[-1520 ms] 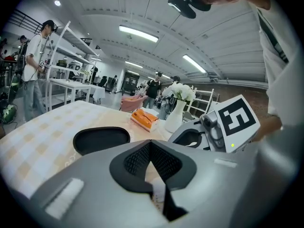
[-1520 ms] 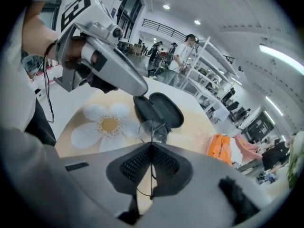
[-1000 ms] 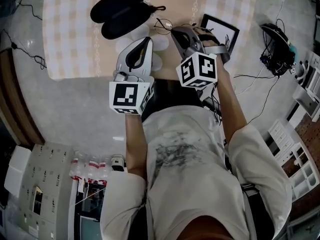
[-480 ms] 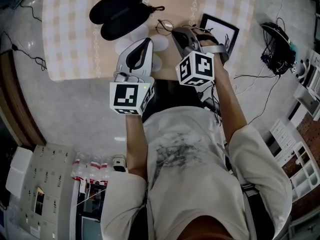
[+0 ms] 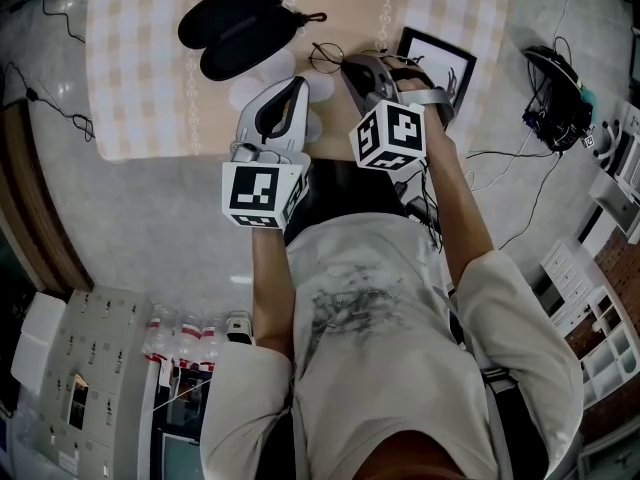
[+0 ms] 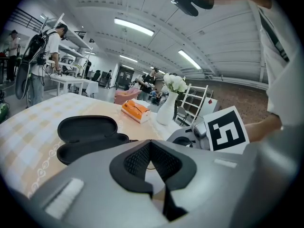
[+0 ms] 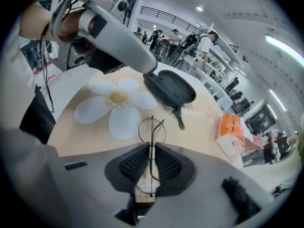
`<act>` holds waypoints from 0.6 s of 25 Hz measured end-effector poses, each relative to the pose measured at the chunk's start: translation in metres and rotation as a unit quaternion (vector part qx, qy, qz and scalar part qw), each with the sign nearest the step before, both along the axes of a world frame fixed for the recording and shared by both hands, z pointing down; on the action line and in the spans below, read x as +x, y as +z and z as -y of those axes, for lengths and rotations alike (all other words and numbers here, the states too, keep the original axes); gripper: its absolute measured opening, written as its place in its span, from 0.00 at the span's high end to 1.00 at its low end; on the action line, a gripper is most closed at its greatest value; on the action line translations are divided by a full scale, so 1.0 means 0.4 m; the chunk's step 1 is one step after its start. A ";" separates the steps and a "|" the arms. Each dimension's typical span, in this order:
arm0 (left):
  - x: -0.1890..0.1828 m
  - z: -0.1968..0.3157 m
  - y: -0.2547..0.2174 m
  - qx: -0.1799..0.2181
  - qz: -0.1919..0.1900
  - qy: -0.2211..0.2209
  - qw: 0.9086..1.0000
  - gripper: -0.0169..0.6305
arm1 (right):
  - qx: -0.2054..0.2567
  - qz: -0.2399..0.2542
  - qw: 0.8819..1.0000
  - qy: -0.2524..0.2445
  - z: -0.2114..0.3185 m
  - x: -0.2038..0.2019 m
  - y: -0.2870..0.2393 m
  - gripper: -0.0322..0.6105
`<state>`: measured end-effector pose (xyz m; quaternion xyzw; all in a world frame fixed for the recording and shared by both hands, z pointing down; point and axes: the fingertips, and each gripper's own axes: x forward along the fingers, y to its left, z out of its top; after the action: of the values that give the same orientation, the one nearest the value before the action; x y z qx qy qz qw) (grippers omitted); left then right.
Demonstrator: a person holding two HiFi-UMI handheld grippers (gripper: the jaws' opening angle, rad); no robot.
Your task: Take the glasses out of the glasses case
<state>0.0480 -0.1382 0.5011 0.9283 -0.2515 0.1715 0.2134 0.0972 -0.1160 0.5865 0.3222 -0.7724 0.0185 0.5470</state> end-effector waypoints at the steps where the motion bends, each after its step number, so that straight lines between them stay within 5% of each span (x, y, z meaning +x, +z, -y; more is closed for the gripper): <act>1: 0.002 -0.001 -0.001 0.000 0.000 0.001 1.000 0.96 | -0.001 0.001 1.000 0.000 0.000 0.000 0.000 0.87; 5: 0.009 -0.004 -0.010 0.004 0.000 0.003 1.000 0.96 | -0.008 0.004 1.000 -0.003 -0.003 0.002 -0.005 0.79; 15: 0.015 -0.016 -0.051 0.022 -0.004 0.006 1.000 0.96 | 0.029 0.032 0.999 0.009 -0.007 0.003 -0.088 0.76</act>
<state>0.0542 -0.1319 0.4806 0.9350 -0.2488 0.1638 0.1924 0.0984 -0.1130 0.5513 0.3437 -0.7866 0.0114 0.5127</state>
